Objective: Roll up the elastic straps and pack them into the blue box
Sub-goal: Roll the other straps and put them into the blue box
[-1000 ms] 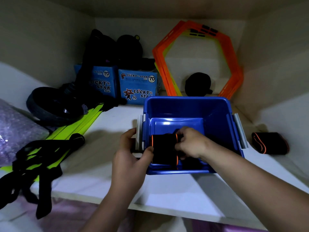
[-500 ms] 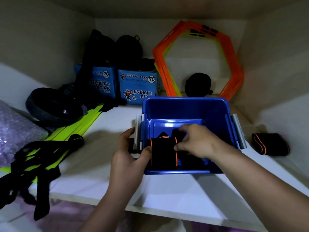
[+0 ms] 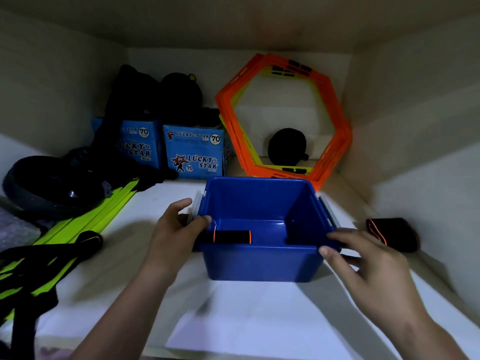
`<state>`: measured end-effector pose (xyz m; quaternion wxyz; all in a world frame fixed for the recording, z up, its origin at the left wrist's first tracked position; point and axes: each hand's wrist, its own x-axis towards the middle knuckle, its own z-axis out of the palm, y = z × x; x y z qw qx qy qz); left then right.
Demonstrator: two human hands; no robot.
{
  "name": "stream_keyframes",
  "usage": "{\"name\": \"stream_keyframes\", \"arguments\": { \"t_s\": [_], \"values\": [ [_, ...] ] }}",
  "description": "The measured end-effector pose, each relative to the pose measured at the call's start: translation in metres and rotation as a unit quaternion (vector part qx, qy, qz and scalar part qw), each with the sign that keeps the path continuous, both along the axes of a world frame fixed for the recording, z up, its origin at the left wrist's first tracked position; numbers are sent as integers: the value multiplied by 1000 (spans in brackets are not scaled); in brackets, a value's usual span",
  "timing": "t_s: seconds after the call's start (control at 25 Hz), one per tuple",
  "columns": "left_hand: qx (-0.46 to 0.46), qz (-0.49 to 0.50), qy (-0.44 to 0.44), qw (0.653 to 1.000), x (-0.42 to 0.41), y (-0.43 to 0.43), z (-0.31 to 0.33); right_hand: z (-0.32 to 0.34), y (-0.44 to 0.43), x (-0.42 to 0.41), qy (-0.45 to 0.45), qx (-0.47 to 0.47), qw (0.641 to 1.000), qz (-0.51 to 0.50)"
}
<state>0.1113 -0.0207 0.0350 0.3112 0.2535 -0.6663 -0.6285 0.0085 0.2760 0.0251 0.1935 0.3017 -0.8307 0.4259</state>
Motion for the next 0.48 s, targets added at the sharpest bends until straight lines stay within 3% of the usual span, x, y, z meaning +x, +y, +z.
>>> {"name": "stream_keyframes", "arguments": {
  "t_s": [0.32, 0.48],
  "values": [
    [39, -15, -41, 998, -16, -6, 14, -3, -8, -6, 0, 13, 1000, -17],
    [-21, 0, -61, 998, -17, -13, 9, 3, -7, -7, 11, 23, 999, -21]
  ]
}}
